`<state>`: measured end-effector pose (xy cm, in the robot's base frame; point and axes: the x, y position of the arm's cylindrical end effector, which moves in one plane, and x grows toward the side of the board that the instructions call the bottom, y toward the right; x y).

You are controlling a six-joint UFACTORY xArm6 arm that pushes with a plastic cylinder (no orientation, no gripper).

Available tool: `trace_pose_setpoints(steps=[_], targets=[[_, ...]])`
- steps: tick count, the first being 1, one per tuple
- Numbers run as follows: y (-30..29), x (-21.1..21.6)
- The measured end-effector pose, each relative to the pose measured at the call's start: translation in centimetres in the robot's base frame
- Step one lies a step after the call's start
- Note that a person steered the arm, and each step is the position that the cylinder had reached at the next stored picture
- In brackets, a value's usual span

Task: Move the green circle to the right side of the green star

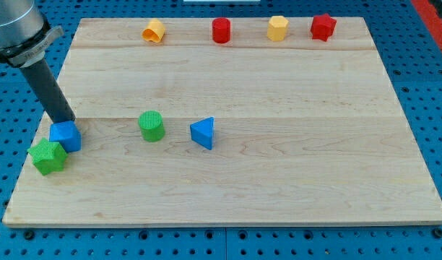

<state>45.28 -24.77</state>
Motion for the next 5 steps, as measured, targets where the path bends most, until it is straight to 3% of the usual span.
trace_pose_setpoints(steps=[1,2,3,4,5], targets=[[4.5,-3.2],[4.8,-6.3],[14.9,-5.4],[15.8,0.7],[13.6,4.2]])
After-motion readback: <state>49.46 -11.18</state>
